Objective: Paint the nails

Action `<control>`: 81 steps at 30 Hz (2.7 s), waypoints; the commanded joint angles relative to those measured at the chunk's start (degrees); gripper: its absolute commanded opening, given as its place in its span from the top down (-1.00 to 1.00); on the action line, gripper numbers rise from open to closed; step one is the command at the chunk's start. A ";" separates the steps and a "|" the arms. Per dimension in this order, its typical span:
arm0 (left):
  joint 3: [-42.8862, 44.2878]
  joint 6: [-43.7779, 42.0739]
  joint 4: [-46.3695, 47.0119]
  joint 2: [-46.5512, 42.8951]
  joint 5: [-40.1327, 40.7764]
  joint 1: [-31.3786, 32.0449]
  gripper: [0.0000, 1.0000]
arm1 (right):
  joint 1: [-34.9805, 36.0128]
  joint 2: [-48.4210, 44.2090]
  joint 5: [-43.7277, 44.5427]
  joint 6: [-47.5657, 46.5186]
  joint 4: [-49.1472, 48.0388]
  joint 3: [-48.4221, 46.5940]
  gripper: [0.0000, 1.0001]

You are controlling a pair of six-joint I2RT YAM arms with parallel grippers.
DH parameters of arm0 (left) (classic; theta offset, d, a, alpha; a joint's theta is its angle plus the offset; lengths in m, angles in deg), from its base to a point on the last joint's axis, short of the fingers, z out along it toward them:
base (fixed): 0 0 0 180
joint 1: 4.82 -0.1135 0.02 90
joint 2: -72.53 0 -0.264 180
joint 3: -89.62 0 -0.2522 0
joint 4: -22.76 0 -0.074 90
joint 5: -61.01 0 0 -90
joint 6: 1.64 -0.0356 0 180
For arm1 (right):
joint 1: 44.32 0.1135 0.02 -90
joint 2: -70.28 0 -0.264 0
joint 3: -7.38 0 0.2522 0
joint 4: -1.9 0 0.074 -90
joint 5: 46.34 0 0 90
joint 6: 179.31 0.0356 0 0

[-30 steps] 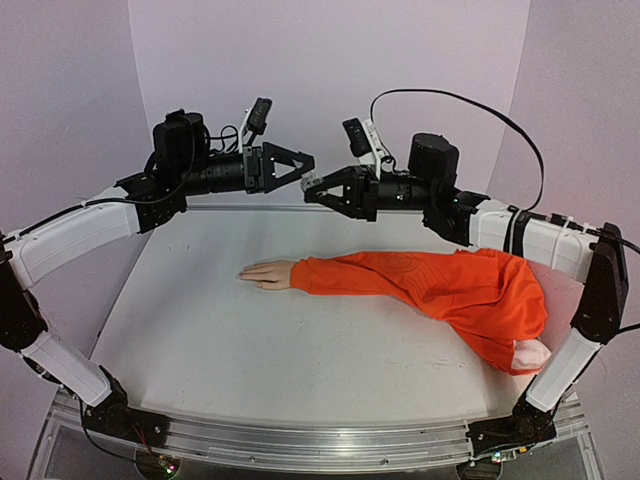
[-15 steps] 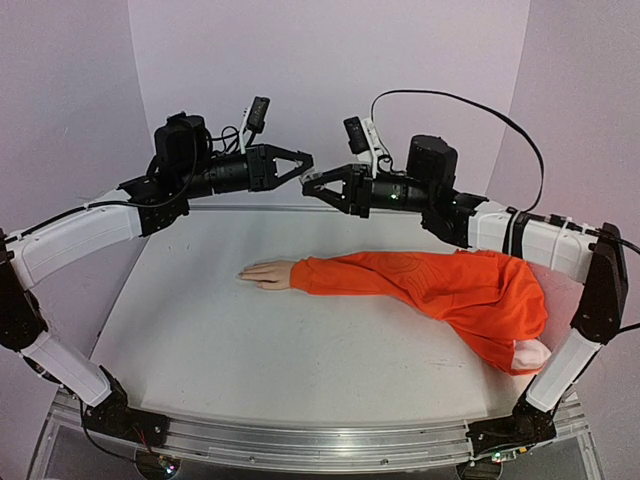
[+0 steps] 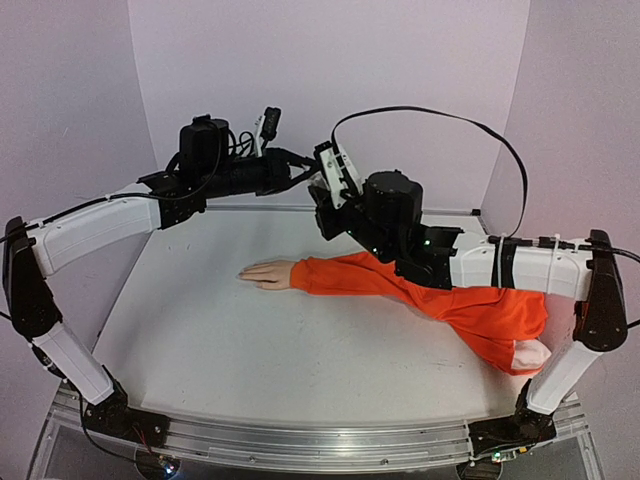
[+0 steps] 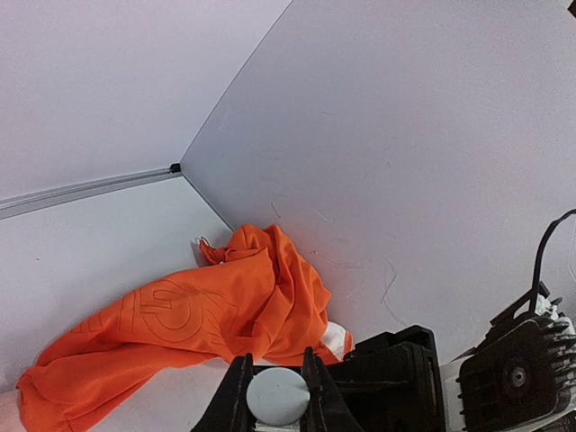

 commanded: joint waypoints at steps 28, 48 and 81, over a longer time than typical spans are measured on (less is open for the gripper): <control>-2.42 1.90 9.04 -5.98 -13.69 -1.56 -0.34 | -21.79 3.84 -88.12 40.10 -18.99 -4.09 1.00; -0.48 0.21 3.65 -4.82 -8.35 -0.62 0.65 | -21.78 3.03 -80.74 33.17 -13.59 -3.18 1.00; 7.30 -2.13 -7.56 -0.91 -10.13 -0.76 0.23 | -20.48 3.59 -80.66 26.49 -6.08 -4.68 1.00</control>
